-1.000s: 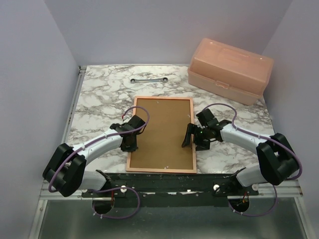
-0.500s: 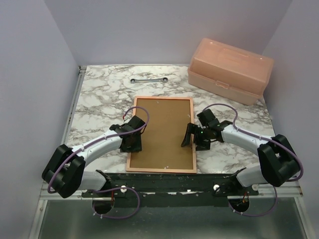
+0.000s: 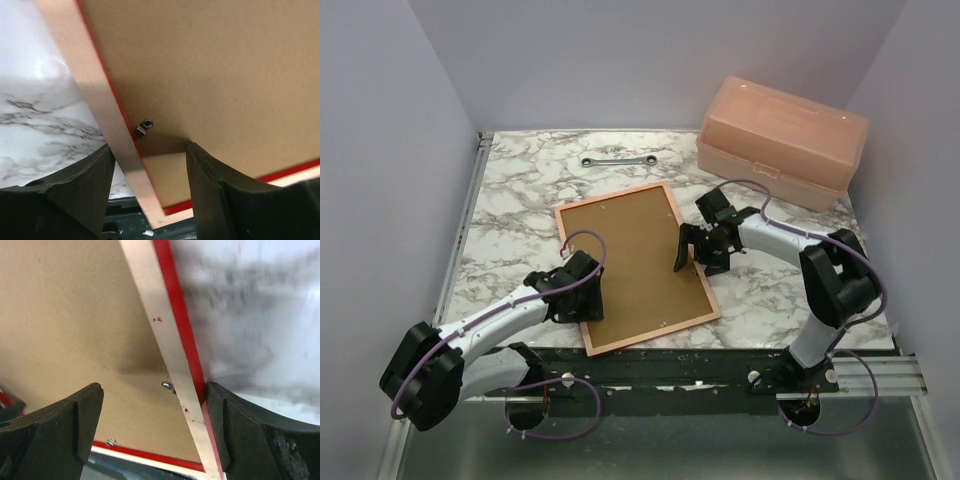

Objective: Put the photo into the frame

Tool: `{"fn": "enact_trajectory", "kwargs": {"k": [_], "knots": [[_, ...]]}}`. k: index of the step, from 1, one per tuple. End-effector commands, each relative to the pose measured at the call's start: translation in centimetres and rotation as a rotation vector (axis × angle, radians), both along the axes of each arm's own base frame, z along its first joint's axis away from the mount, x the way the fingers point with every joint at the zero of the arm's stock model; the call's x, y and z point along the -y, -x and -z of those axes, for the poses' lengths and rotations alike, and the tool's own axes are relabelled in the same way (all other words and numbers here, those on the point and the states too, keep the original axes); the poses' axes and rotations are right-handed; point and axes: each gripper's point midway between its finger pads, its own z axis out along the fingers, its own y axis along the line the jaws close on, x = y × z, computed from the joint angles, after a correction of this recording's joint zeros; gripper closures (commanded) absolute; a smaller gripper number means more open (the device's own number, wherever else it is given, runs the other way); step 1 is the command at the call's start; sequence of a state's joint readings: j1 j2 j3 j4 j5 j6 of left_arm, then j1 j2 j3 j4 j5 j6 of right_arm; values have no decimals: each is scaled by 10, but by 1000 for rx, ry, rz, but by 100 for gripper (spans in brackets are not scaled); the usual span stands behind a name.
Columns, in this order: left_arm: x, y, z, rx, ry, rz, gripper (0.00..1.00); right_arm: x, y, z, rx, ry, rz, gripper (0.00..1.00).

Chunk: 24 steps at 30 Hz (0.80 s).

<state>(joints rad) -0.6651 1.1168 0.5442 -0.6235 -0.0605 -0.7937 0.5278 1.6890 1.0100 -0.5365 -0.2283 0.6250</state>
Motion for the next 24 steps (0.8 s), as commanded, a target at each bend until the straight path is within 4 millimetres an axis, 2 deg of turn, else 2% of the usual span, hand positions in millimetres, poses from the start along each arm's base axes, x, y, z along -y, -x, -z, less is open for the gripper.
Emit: {"fn": "enact_trajectory", "kwargs": {"k": [1, 5, 8, 10, 12, 15, 17, 22, 24], "knots": [[56, 21, -20, -45, 278, 38, 42, -36, -46, -18, 102, -70, -62, 11], [81, 38, -27, -62, 326, 81, 42, -43, -81, -19, 143, -3, -96, 8], [99, 50, -27, -86, 348, 103, 40, -26, -106, -21, 204, 134, -63, 0], [100, 55, -23, -103, 336, 95, 33, -13, -116, -30, 249, 211, -37, 0], [98, 57, -20, -113, 327, 92, 27, -6, -116, -42, 279, 231, -19, 0], [95, 58, -24, -102, 333, 94, 19, 4, -103, -57, 295, 221, 11, 0], [97, 58, -33, -81, 364, 110, 16, 11, -86, -67, 299, 199, 37, 0], [105, 51, -61, 2, 483, 149, 12, 33, -25, -62, 231, 141, 88, 0], [107, 44, -71, 30, 539, 147, 12, 39, 6, -46, 164, 111, 91, 0]]}}
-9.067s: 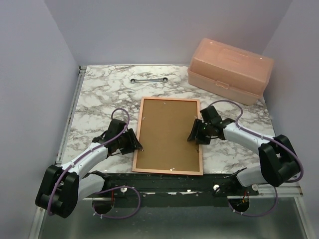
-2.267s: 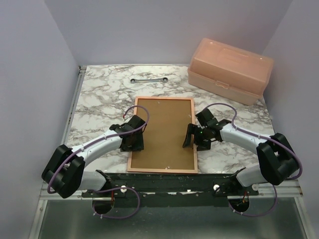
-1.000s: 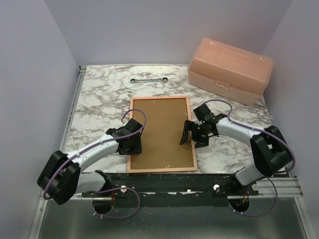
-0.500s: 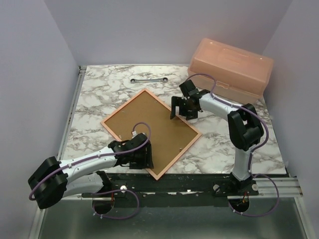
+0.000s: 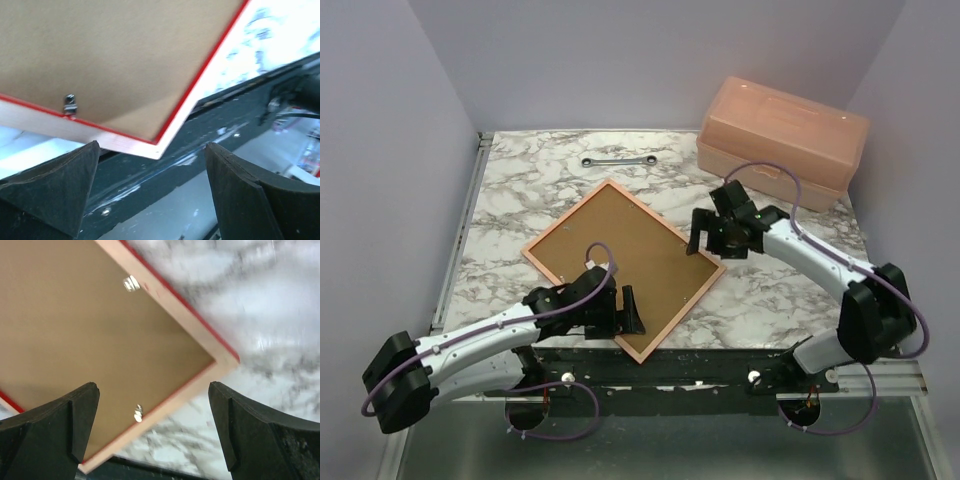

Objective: Put the photo into the frame

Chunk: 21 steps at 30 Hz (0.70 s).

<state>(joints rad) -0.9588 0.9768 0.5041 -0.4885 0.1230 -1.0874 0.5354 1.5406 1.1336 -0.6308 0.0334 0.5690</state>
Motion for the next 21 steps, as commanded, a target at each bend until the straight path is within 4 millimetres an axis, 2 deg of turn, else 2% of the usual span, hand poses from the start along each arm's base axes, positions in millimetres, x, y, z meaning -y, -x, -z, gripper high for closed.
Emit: {"fn": "enact_trajectory", "kwargs": {"k": [1, 4, 7, 9, 17, 21], "knots": [[18, -21, -37, 92, 199, 0, 12, 19, 66, 34, -158, -36, 44, 0], [14, -36, -49, 118, 253, -29, 12, 28, 99, 58, -224, -55, 53, 0], [7, -51, -59, 145, 279, -55, 12, 22, 116, 72, -277, -114, 37, 0], [2, -58, -63, 160, 274, -67, 12, 18, 121, 79, -293, -140, 36, 0], [-5, -63, -62, 153, 251, -65, 12, -6, 100, 85, -279, -178, 21, 6], [-12, -63, -58, 156, 222, -82, 12, -7, 86, 95, -271, -135, 33, 19]]}}
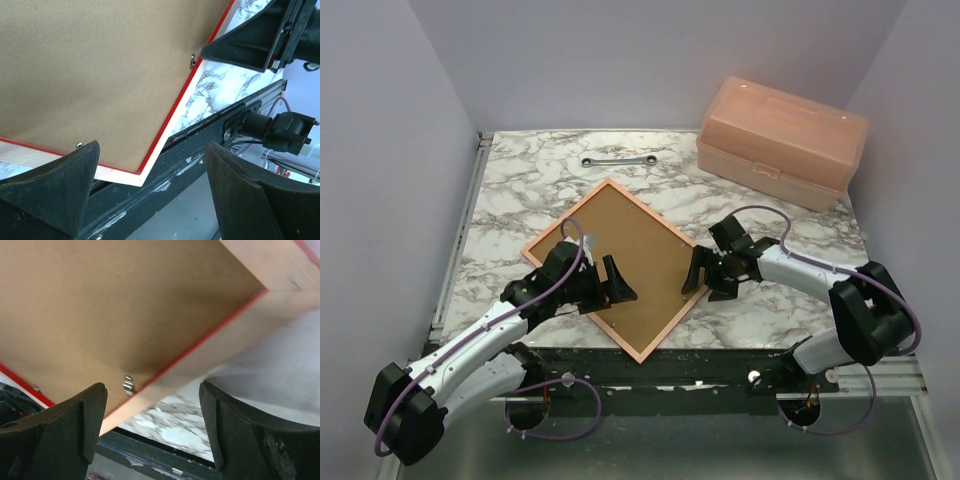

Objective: Put the photo into the frame

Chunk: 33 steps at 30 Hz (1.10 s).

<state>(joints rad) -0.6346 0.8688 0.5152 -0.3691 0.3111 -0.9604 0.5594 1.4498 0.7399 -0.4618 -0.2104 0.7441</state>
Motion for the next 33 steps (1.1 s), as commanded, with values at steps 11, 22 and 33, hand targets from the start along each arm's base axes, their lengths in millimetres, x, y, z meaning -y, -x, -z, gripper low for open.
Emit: {"fn": "enact_trajectory", "kwargs": {"k": [11, 22, 33], "knots": [[-54, -3, 2, 40, -268, -103, 12, 37, -36, 42, 61, 326, -1, 73], [-67, -3, 8, 45, -330, -130, 12, 69, -63, 23, 146, 539, -42, 99], [-118, -7, 30, -47, -559, -281, 12, 103, -94, -7, 222, 655, -16, 89]]}}
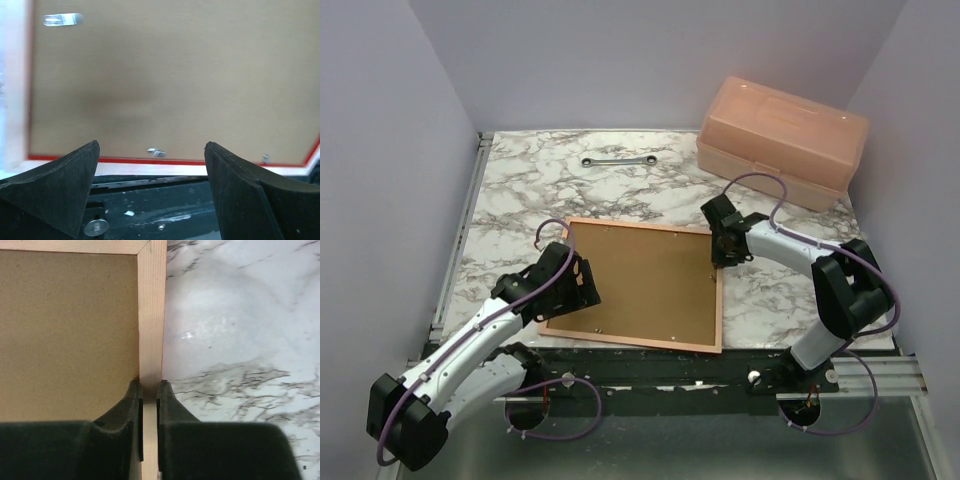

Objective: Put the photo into the frame

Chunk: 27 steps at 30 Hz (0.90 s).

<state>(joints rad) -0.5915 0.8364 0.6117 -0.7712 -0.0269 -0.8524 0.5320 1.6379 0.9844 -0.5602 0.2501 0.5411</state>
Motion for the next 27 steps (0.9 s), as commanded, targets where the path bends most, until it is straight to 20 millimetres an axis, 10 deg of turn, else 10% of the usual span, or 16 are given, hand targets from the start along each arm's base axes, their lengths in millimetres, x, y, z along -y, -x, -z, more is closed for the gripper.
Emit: {"fn": "enact_trajectory", "kwargs": {"k": [1, 5, 8, 27], "knots": [[-40, -6, 4, -29, -165, -128, 12, 44, -7, -6, -9, 189, -2, 78], [-63, -11, 4, -55, -261, -236, 12, 35, -8, -13, -13, 84, 9, 32], [-74, -17, 9, -70, -309, -272, 12, 26, -6, -21, -5, -24, 27, 16], [-62, -34, 50, -190, -252, -187, 11, -22, 67, 18, -231, -441, 29, 10]]}}
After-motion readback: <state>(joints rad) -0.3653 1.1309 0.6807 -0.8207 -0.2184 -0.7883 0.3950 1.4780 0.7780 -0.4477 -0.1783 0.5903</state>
